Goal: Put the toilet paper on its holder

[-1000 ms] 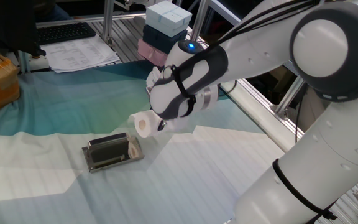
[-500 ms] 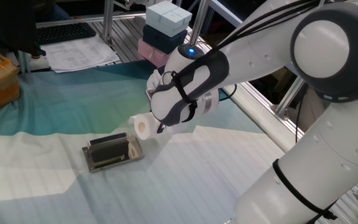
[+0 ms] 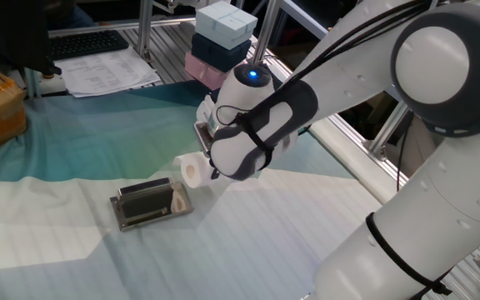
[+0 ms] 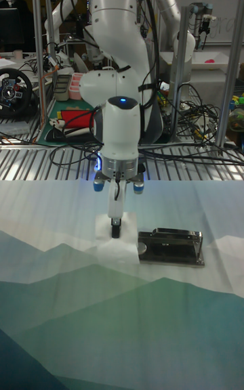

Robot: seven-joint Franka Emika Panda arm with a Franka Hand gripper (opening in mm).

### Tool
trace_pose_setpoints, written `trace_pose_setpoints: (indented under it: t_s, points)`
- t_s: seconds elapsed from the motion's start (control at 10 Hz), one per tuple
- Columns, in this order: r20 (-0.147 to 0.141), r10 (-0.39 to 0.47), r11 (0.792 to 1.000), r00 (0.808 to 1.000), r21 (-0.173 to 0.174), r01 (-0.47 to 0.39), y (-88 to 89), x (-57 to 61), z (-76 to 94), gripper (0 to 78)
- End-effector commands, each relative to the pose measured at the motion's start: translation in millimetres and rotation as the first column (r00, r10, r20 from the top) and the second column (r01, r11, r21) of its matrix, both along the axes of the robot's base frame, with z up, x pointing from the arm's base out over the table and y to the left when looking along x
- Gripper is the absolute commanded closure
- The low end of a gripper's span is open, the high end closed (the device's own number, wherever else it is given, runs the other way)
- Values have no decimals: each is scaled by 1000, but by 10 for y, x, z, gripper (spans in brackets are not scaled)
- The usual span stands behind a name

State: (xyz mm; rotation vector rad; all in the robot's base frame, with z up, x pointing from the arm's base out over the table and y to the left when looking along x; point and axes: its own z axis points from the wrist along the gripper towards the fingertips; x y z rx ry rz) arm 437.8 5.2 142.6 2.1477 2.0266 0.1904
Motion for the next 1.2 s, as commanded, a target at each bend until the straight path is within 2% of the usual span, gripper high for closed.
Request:
trace_pose_setpoints:
  t_s: [0.1, 0.3, 0.5, 0.7, 0.8, 1.0, 1.2]
  points:
    - [-26, 6, 999, 1000, -32, -7, 4, 9, 15, 763]
    - [-75, 32, 999, 997, -34, -35, 4, 9, 15, 763]
    - [-100, 39, 998, 994, -39, -43, 4, 9, 15, 763]
    - [-137, 61, 996, 989, -58, -69, 4, 9, 15, 763]
    - [-138, 61, 996, 989, -58, -70, 4, 9, 15, 763]
    - [-140, 99, 995, 985, -15, -103, 4, 9, 15, 763]
    - [-140, 141, 990, 980, 1, -142, 4, 9, 15, 763]
